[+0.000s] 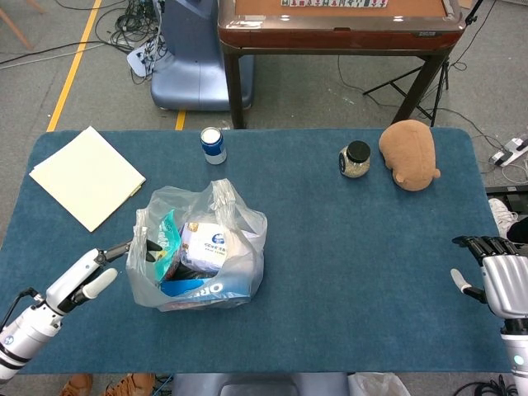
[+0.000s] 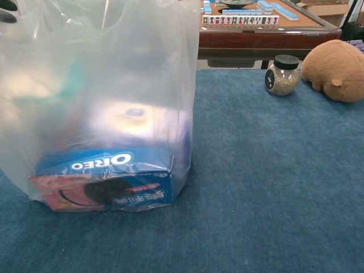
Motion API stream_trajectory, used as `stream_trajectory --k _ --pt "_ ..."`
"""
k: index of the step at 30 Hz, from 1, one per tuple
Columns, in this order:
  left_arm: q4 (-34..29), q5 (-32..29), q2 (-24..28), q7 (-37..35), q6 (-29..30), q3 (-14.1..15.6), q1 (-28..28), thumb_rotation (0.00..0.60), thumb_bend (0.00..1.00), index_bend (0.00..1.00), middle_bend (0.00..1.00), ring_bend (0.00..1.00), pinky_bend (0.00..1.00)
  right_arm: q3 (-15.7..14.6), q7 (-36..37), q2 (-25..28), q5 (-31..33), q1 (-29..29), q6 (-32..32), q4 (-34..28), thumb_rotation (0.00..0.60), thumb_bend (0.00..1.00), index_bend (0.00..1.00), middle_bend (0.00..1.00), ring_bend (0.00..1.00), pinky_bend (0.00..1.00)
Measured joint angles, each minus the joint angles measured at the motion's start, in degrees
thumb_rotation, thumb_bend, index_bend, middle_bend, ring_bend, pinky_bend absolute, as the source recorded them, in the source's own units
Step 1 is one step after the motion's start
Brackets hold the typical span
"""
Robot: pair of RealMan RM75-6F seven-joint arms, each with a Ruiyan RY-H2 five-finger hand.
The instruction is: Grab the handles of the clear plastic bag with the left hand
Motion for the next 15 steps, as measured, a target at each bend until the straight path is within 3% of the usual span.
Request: stream_trajectory --k 15 --pt "-0.02 2.18 2.14 -15.03 -2.38 0.98 -5.09 0.074 0.23 0.35 0.24 0.21 0.1 0.06 0.14 -0.15 0.37 -0.04 -0.3 0.33 0.6 0.27 0.34 0.38 0.3 0.29"
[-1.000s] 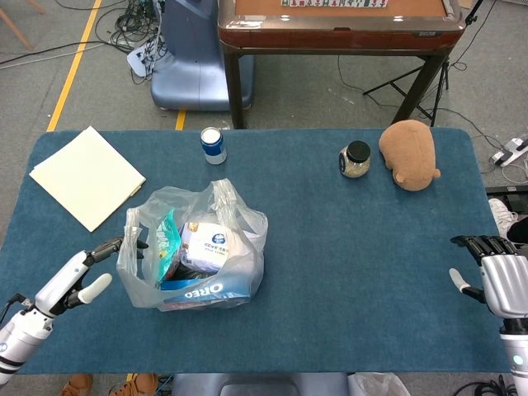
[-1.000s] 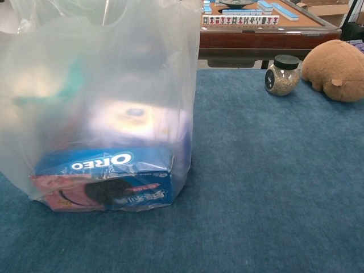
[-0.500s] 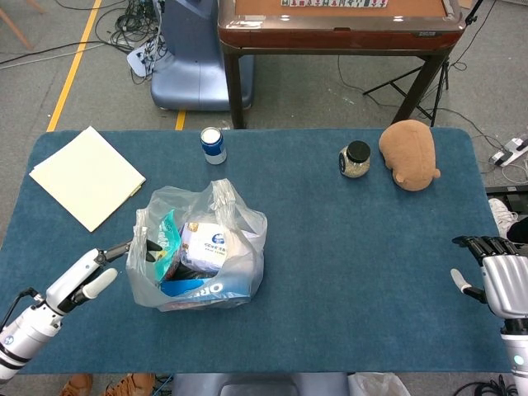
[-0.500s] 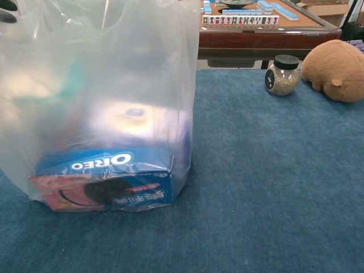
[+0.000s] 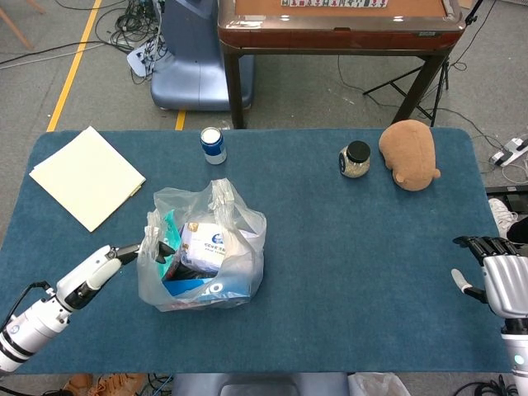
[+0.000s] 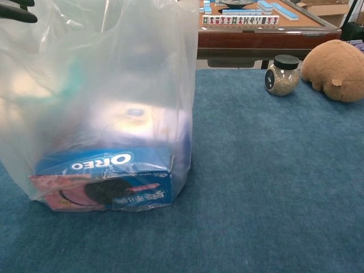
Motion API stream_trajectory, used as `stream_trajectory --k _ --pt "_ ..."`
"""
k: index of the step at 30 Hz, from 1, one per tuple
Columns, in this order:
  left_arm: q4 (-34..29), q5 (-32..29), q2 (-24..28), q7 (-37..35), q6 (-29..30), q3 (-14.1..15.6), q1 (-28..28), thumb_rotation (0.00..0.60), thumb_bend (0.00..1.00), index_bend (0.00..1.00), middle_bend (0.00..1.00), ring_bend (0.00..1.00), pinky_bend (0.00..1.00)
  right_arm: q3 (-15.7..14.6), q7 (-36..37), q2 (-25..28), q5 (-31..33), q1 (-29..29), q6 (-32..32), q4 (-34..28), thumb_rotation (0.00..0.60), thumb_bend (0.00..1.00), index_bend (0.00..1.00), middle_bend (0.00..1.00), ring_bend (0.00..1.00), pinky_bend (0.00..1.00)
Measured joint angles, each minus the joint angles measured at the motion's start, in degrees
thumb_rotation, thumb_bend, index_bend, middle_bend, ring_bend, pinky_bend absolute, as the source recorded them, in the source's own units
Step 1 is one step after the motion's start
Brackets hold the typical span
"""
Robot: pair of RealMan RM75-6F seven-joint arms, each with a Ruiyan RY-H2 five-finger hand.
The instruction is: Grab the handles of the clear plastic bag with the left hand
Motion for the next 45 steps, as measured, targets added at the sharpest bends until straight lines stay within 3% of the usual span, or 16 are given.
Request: stream_trajectory --k 10,27,33,40,45 --pt "3.36 4.28 -0.08 -11.59 2.17 1.63 -2.95 0.076 0.23 0.35 0.24 0.22 0.13 0.19 0.19 -0.3 0.12 0.15 -0.13 0.34 0.6 0.27 0.34 0.38 0.3 0.29" --pt "3.76 0.28 -3.27 -15.03 -0.82 1.82 -7.36 0.08 0.23 0.32 0.25 0.25 0.19 0.21 0.29 -0.41 0.25 0.03 -0.06 0.5 0.6 0.27 0.34 0.38 0.3 0.29" --pt "3.79 -2.05 -4.48 -14.43 -1.53 1.11 -8.15 0.089 0.23 0.32 0.25 0.21 0.28 0.29 0.24 -0.28 0.66 -0.2 0.11 0.52 0.6 0.27 0.34 0.38 0.3 0.29" --pt "4.29 -3.32 -6.17 -16.5 -2.37 0.31 -9.48 0.172 0.23 0.32 0.25 0.19 0.32 0.33 0.14 -0.33 0.76 -0.15 -0.07 0.53 0.6 0.27 0.34 0.38 0.3 0.29" --pt "4.69 -5.08 -7.74 -17.52 -3.99 -0.51 -10.87 0.187 0.23 0.31 0.25 0.19 0.32 0.3 0.07 -0.41 1.0 -0.21 -0.21 0.6 0.6 0.27 0.34 0.38 0.3 0.29"
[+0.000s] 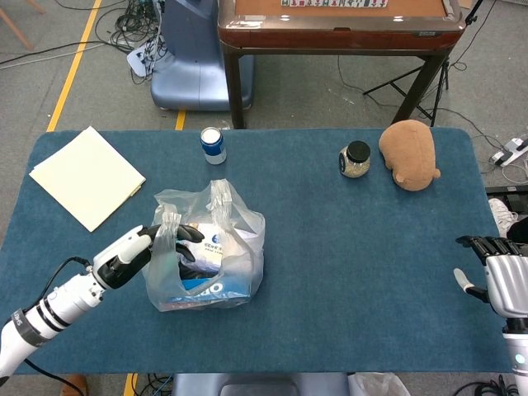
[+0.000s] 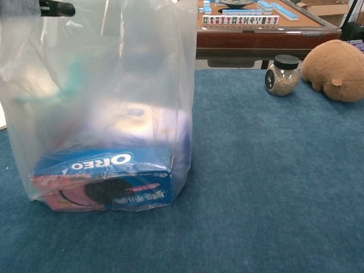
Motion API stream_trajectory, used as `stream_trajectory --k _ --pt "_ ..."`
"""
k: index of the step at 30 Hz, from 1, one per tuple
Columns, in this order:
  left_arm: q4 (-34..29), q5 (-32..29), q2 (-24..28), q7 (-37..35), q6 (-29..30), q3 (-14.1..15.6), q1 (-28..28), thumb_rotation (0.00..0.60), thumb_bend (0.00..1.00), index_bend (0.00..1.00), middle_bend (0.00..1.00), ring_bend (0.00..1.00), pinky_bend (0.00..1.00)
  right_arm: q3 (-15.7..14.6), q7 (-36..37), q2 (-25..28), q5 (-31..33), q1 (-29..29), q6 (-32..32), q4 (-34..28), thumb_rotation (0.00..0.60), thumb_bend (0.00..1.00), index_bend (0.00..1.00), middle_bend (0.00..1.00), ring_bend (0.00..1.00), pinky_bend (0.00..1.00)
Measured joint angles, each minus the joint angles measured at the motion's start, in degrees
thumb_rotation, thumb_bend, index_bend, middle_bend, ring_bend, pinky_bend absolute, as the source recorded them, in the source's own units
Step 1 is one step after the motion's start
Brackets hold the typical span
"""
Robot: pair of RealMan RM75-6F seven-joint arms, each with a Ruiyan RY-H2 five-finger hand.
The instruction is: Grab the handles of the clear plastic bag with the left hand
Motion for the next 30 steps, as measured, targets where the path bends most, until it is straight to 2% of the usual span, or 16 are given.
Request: stream_trajectory --k 10,16,30 --pt "0.0 -2.69 -1.73 -0.7 -2.65 -1.3 -1.77 0.191 0.23 0.31 0.25 0.19 0.32 0.04 -0.1 -0.11 0.2 0.11 -0.34 0.11 0.6 0.27 0.34 0.38 0.3 0.29" --pt "0.29 -2.89 -2.23 -1.49 -5.34 -1.56 -3.45 0.113 0.23 0.29 0.25 0.19 0.31 0.04 -0.13 -0.13 0.25 0.11 -0.4 0.11 0.6 0.27 0.34 0.38 0.3 0.29" --pt "-0.31 -5.69 -3.17 3.08 -9.9 -3.9 -6.73 0.077 0.22 0.23 0.24 0.16 0.27 -0.05 -0.15 -0.04 0.25 -0.15 -0.18 -0.02 0.6 0.27 0.34 0.38 0.3 0.29"
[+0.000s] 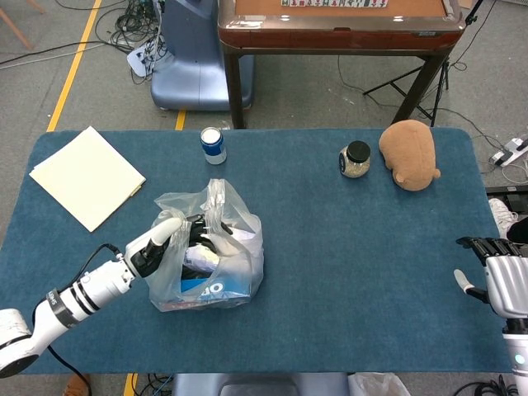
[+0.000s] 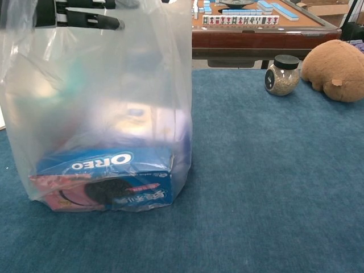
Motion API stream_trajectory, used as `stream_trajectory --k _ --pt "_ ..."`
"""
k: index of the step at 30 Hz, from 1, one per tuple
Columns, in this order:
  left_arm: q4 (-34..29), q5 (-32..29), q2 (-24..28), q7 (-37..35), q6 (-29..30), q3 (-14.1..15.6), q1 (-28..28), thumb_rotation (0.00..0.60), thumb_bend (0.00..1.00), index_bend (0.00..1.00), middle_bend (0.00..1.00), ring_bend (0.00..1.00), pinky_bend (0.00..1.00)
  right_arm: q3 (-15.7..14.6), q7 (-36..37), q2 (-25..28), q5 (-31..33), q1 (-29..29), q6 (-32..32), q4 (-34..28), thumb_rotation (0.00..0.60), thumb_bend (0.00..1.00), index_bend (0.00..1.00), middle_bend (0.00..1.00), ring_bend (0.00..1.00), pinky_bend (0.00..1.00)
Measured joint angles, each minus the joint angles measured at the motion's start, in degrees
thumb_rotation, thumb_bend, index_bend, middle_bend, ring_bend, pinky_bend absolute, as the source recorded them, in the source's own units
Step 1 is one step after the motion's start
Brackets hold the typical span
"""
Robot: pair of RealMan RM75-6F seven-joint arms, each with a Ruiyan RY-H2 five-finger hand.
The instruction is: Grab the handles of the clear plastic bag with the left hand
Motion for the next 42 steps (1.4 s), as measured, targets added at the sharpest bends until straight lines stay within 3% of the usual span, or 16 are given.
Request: stream_trajectory --k 21,42 --pt "-0.61 -1.75 -0.47 -5.4 -3.58 -2.74 -3.5 0.026 0.21 0.18 0.23 0.15 0.22 0.07 0.59 -0.08 0.12 -0.18 0.13 0.47 0.6 0.27 0.34 0.38 0.3 0.29" --pt "0.75 -11.49 -6.56 0.78 -8.07 -7.72 -5.22 0.041 0.21 0.2 0.23 0.15 0.21 0.09 0.71 -0.08 0.68 -0.4 -0.08 0.82 0.6 0.27 0.34 0.38 0.3 0.29"
